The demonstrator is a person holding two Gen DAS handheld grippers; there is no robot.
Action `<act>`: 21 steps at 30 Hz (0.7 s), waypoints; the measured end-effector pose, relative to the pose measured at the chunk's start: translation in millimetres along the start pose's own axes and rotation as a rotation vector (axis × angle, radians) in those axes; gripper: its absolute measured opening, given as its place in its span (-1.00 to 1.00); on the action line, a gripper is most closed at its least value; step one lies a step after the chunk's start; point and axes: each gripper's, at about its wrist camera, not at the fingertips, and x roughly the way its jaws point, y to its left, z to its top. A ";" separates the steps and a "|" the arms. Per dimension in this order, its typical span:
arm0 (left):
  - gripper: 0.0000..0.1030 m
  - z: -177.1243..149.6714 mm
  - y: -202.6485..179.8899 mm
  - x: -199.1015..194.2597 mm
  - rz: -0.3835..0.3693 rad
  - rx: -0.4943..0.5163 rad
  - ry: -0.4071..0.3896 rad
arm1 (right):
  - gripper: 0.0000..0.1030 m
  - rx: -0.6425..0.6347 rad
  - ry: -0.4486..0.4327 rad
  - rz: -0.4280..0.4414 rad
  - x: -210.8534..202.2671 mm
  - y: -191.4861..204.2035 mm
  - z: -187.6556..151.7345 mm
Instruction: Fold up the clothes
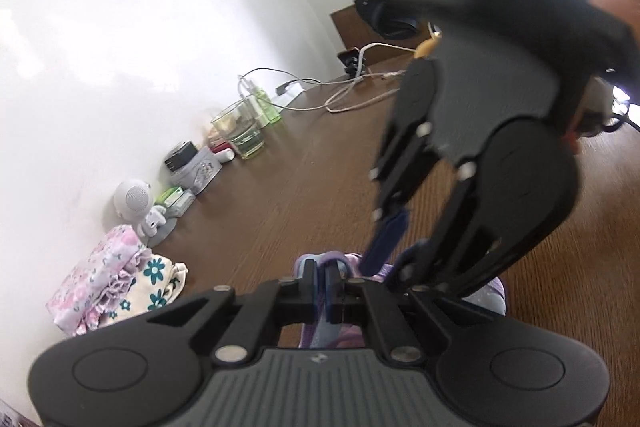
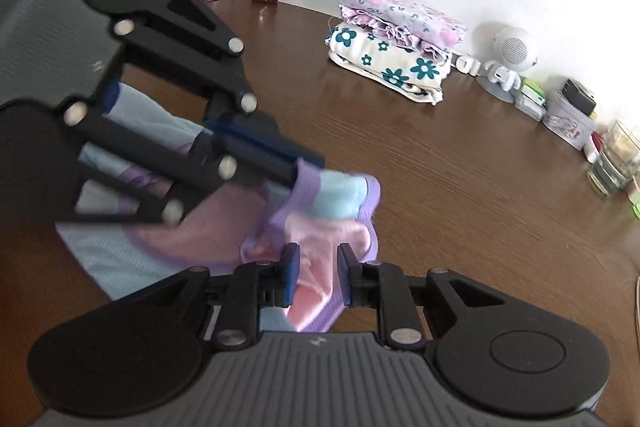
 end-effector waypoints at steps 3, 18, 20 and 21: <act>-0.95 0.9 4.5 -2.1 -0.015 -0.042 -0.011 | -0.70 0.003 0.012 0.004 -0.9 -0.2 -2.6; -0.86 -9.3 -24.8 13.0 -0.166 -0.008 0.057 | -0.63 0.300 -0.107 0.008 -31.6 -42.9 -12.7; -0.83 -10.2 -26.5 13.0 -0.168 -0.012 0.059 | -0.63 0.317 -0.161 0.053 -33.5 -42.8 -8.2; -0.80 -10.9 -27.0 13.2 -0.169 -0.014 0.059 | -0.63 0.302 -0.172 0.063 -32.0 -40.1 -5.2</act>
